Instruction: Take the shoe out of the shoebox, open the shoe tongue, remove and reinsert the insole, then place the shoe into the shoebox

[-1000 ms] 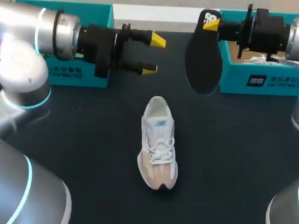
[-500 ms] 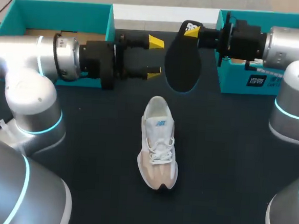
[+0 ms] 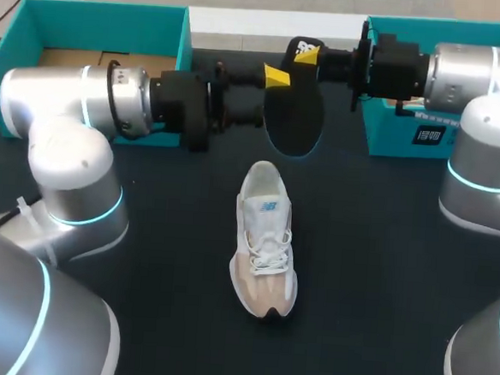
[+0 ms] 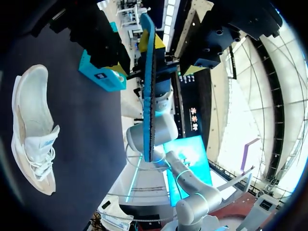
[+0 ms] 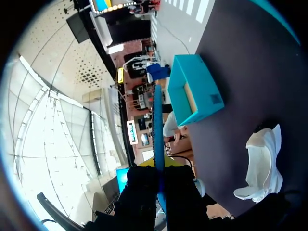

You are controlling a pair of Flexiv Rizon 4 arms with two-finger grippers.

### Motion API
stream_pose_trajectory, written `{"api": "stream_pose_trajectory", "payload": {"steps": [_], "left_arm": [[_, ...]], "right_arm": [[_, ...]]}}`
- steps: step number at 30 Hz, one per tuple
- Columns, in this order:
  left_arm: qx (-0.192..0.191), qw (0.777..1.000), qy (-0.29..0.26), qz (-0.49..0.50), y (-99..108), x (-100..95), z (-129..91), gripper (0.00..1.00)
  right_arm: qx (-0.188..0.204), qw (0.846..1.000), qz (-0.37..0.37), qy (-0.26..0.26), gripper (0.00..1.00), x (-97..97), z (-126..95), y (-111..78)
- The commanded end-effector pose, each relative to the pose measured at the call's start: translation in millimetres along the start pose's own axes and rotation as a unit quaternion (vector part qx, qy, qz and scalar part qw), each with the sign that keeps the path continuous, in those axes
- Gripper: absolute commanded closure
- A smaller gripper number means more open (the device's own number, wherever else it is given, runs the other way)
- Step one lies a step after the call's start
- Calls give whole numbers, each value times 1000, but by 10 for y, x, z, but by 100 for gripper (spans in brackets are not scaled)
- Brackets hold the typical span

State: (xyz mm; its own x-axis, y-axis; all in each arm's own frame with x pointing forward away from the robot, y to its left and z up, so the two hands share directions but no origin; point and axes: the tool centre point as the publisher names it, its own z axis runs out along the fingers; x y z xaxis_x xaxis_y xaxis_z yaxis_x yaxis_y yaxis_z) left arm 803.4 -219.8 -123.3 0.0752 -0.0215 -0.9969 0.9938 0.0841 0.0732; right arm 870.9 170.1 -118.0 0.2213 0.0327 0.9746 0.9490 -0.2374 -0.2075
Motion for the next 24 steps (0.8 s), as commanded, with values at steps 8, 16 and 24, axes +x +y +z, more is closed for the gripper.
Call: {"api": "stream_pose_trajectory", "payload": {"steps": [8,16,24], "left_arm": [[8,1000,3,0,64,81,141,84],[-1,1000,11,-7,121,129,163,100],[14,999,18,-28,104,12,-83,100]], "right_arm": [[11,1000,3,-2,100,-13,104,10],[14,999,3,-29,100,-18,119,-36],[3,993,-108,-44,0,-1,-154,-166]]}}
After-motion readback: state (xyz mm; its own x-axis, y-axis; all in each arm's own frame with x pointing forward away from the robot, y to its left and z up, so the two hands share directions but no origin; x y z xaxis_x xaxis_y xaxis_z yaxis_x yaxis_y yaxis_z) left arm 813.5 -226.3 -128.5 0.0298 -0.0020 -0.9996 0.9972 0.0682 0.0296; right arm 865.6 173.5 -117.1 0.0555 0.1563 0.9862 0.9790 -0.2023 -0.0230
